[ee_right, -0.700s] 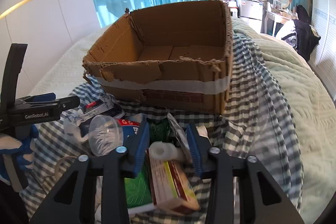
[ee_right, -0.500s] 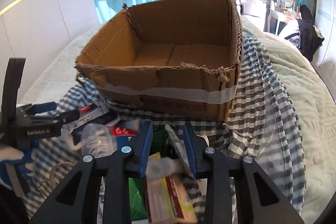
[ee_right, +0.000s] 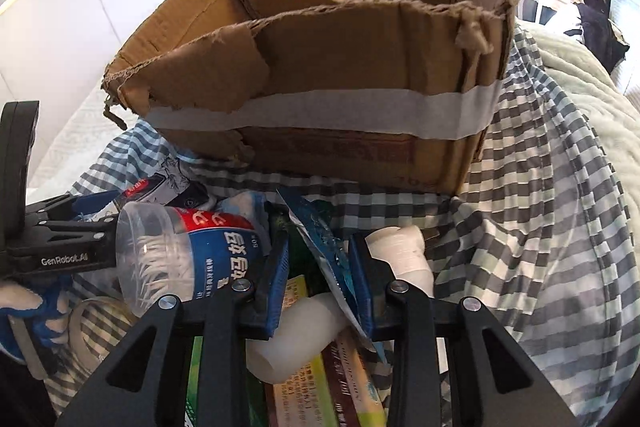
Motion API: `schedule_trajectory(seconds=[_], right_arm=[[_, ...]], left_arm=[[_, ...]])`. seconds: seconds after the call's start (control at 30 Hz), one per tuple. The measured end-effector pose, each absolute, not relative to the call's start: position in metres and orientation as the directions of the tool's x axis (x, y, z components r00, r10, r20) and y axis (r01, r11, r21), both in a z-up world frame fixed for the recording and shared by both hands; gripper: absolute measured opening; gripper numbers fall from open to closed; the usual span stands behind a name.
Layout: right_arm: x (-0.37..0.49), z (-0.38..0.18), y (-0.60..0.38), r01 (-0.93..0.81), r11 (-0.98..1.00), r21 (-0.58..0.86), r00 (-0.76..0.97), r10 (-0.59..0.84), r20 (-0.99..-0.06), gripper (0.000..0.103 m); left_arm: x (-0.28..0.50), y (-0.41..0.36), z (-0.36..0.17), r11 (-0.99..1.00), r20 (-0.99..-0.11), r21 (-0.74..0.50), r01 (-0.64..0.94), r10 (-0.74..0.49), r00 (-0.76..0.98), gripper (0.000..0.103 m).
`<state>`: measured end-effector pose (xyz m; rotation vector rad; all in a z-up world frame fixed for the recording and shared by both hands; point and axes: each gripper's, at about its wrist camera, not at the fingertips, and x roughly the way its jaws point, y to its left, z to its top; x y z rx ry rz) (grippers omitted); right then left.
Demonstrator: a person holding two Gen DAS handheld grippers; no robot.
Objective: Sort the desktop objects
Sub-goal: 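Grasp the floral wet-wipe pack with the left gripper while the right grasps the silver blister pack, then carry the wipe pack and blister pack over the cardboard box with both grippers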
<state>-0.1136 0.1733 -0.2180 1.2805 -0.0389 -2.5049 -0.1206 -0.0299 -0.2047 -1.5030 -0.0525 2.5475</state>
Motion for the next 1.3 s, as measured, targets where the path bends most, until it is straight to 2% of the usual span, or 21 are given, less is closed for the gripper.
schedule_trajectory(seconds=[0.03,0.13,0.2,0.27,0.37,0.5,0.53,1.13,1.3], right_arm=[[-0.111,-0.218,0.173,0.277,-0.945,0.173,-0.544,-0.302,-0.782,0.029],[-0.112,-0.22,0.172,0.269,-0.95,0.159,-0.548,-0.286,-0.786,0.029],[-0.111,-0.22,0.174,0.252,-0.953,0.167,-0.554,-0.283,-0.783,0.029],[-0.11,-0.217,0.177,0.245,-0.951,0.191,-0.561,-0.3,-0.772,0.019],[-0.106,-0.212,0.183,0.22,-0.957,0.186,-0.586,-0.283,-0.76,0.013],[-0.099,-0.206,0.193,0.194,-0.961,0.199,-0.617,-0.277,-0.736,0.01],[-0.097,-0.204,0.195,0.188,-0.963,0.192,-0.628,-0.268,-0.731,0.009],[-0.045,-0.131,0.199,0.236,-0.957,0.17,-0.763,-0.291,-0.577,0.007],[-0.024,-0.11,0.2,0.241,-0.959,0.152,-0.799,-0.285,-0.529,0.007]], left_arm=[[-0.12,-0.028,-0.204,-0.981,-0.864,-0.125,-0.151,0.182,-0.47,0.059],[-0.116,-0.022,-0.203,-0.977,-0.86,-0.111,-0.182,0.186,-0.476,0.047],[-0.116,-0.022,-0.201,-0.978,-0.856,-0.101,-0.182,0.179,-0.486,0.045],[-0.115,-0.021,-0.2,-0.98,-0.851,-0.092,-0.177,0.17,-0.496,0.04],[-0.114,-0.024,-0.194,-0.98,-0.839,-0.096,-0.173,0.174,-0.515,0.037],[-0.109,-0.036,-0.181,-0.978,-0.819,-0.117,-0.174,0.194,-0.54,0.03],[-0.107,-0.037,-0.178,-0.977,-0.815,-0.117,-0.177,0.196,-0.545,0.024],[-0.067,-0.076,-0.1,-0.974,-0.706,-0.113,-0.194,0.216,-0.675,0.022],[-0.042,-0.06,-0.064,-0.971,-0.653,-0.104,-0.217,0.231,-0.722,0.022]])
